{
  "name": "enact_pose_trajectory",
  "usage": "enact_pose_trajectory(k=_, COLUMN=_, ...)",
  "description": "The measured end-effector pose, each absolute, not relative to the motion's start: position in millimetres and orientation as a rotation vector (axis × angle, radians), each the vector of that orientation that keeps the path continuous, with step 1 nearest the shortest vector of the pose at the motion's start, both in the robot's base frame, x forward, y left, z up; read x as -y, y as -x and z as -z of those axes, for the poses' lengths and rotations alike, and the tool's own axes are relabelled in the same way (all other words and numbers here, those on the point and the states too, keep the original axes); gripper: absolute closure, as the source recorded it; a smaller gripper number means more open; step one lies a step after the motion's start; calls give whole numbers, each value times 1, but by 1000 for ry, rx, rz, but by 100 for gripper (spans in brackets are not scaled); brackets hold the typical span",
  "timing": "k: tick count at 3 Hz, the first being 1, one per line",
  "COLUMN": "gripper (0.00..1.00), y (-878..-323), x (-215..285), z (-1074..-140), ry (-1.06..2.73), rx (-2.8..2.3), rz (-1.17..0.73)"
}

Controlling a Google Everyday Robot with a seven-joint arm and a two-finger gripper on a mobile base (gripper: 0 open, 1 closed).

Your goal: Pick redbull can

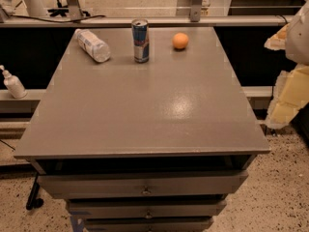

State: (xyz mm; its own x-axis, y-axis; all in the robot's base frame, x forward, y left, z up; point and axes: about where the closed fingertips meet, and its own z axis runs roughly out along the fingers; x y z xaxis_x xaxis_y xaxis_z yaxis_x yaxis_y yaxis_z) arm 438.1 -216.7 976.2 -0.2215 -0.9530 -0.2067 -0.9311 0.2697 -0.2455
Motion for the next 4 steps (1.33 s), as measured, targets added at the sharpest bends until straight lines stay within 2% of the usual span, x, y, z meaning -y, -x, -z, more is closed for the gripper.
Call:
enact_pose_trajectory(k=2, gripper=0, y=-461, x=196, z=-962, ry=1680, rx=-2192, rz=28)
enact_pose_trajectory(k=4, gripper=0, y=-558, x=104, z=-923, ry=1524, rx=-2028, rz=-234)
